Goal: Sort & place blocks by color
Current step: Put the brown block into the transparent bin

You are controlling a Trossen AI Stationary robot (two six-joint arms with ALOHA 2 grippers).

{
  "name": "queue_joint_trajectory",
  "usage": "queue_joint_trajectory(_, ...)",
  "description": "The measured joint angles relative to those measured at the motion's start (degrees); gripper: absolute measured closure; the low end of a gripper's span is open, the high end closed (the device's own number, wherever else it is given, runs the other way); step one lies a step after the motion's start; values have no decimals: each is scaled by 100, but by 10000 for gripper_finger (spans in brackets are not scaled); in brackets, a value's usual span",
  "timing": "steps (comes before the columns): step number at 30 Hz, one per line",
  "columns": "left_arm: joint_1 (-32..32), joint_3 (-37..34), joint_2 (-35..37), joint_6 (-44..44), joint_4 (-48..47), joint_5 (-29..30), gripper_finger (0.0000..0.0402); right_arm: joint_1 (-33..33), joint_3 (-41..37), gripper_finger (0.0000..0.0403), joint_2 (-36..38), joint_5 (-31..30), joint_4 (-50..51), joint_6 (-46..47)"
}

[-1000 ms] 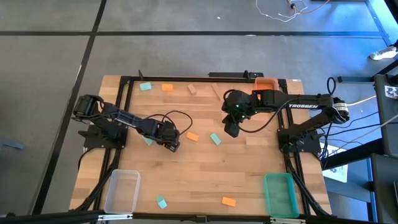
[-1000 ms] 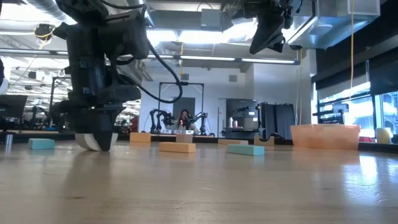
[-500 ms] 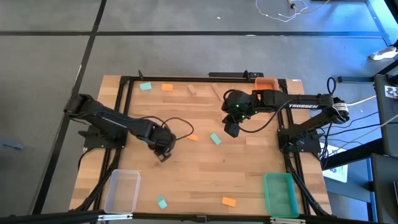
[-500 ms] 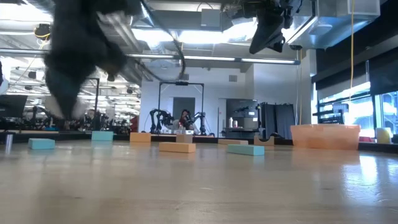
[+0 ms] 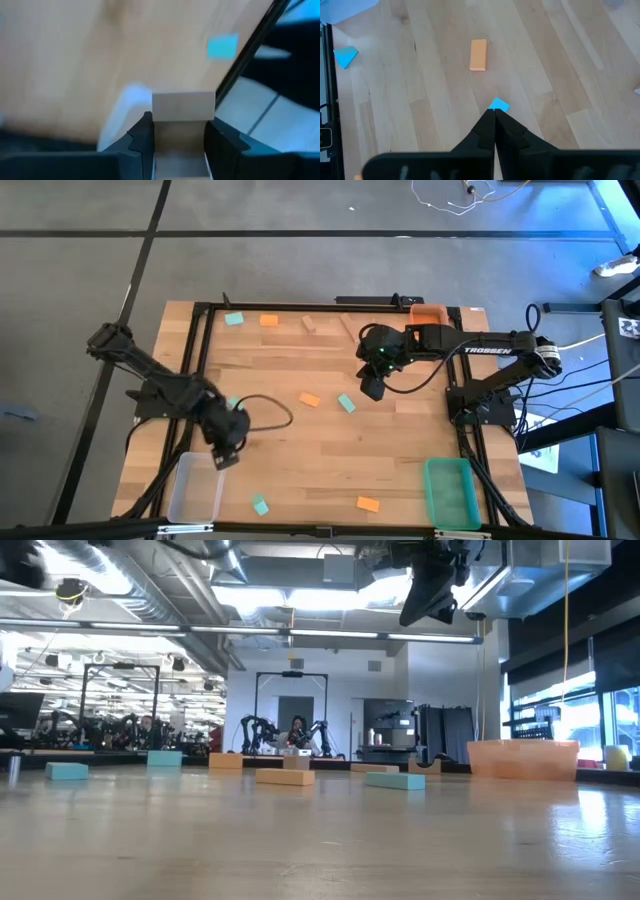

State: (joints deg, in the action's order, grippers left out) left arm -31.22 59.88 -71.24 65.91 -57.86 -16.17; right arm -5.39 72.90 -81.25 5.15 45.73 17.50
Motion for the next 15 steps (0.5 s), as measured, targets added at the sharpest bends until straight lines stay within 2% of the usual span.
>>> queue_joint_trajectory(3,-529,-3,-24,921,-361,-112,279,0,0,397,0,0,-17,0)
queue_joint_trajectory(7,-1186,-114,-177,2012,-86,86,279,0,0,397,0,0,-19,0)
queue_joint_trajectory(10,-1573,-235,-296,2596,269,255,279,0,0,397,0,0,-21,0)
queue_joint_trajectory(15,-1894,-379,-640,3221,360,149,279,0,0,397,0,0,-21,0)
